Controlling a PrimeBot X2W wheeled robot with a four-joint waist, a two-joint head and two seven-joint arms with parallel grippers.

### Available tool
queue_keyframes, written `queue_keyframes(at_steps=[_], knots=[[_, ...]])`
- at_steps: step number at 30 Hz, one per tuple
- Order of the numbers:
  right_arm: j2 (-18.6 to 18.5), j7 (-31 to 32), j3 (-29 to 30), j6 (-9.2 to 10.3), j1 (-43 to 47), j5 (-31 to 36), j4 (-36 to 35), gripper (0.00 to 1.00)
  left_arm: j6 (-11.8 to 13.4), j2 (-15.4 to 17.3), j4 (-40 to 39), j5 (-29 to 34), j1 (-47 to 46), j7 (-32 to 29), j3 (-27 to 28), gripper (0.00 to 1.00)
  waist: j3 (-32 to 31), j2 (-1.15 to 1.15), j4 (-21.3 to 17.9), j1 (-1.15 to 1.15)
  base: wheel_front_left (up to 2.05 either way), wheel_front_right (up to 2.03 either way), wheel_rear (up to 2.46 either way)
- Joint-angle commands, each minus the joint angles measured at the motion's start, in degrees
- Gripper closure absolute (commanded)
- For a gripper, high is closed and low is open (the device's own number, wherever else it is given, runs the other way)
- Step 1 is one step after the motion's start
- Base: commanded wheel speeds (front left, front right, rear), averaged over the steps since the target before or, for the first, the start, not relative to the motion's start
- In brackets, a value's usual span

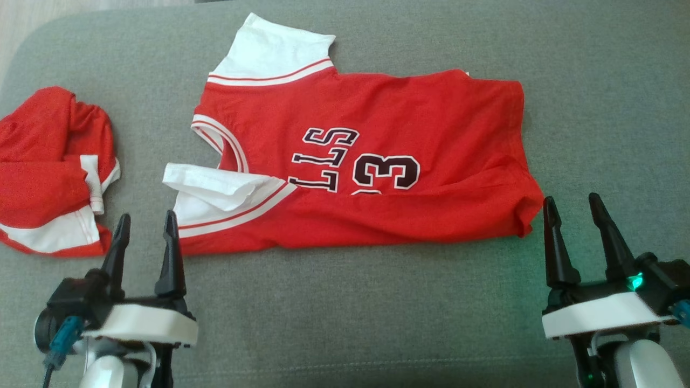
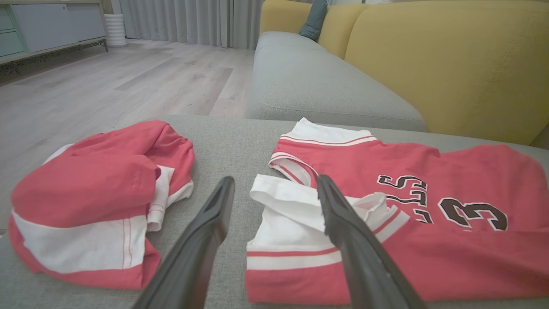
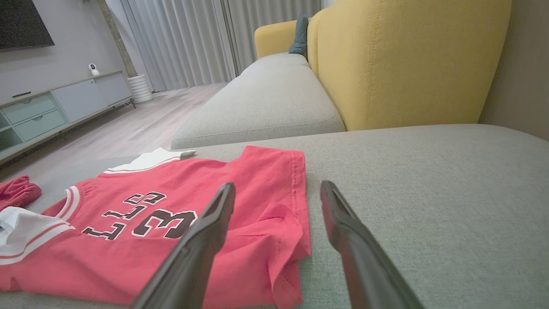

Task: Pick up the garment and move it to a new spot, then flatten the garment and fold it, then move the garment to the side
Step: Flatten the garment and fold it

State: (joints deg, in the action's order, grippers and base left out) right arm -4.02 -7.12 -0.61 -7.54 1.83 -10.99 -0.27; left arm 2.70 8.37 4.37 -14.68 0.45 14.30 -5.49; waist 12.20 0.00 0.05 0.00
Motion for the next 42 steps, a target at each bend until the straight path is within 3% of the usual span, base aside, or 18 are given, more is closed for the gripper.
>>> queue_keyframes(at_steps=[1, 11, 20, 27, 42], knots=[[0.1, -0.2, -1.0, 0.05, -0.4, 0.3, -2.0, 0.0, 0.1, 0.5, -1.8, 0.5, -0.8, 0.7, 1.7, 0.0, -0.2, 0.0, 0.0, 0.0, 0.0, 0.0, 0.0], [0.5, 0.5, -0.8, 0.05, 0.2, 0.3, -1.7, 0.0, -0.7, 0.0, -0.5, 0.9, -0.1, 0.7, 1.1, 0.0, -0.9, 0.0, 0.1, 0.0, 0.0, 0.0, 0.0], [0.6, 4.6, -1.6, 0.05, 0.3, 1.4, 3.0, 0.0, -3.3, -0.7, 6.0, -1.3, -0.8, -0.6, -1.0, 0.0, 1.1, 0.0, 0.3, 0.0, 0.0, 0.0, 0.0], [0.8, 7.1, -1.4, 0.05, -4.3, 2.6, 7.9, 0.0, -4.5, -1.2, 11.2, -3.8, -4.0, -1.8, -0.9, 0.0, 3.8, 0.0, 0.8, 0.0, 0.0, 0.0, 0.0], [1.1, 5.9, 1.8, 0.05, -12.7, 2.1, 16.8, 0.0, -6.4, -0.5, 19.8, -6.8, -10.9, -5.5, -1.2, 0.0, 6.9, 0.0, 2.0, 0.0, 0.0, 0.0, 0.0]])
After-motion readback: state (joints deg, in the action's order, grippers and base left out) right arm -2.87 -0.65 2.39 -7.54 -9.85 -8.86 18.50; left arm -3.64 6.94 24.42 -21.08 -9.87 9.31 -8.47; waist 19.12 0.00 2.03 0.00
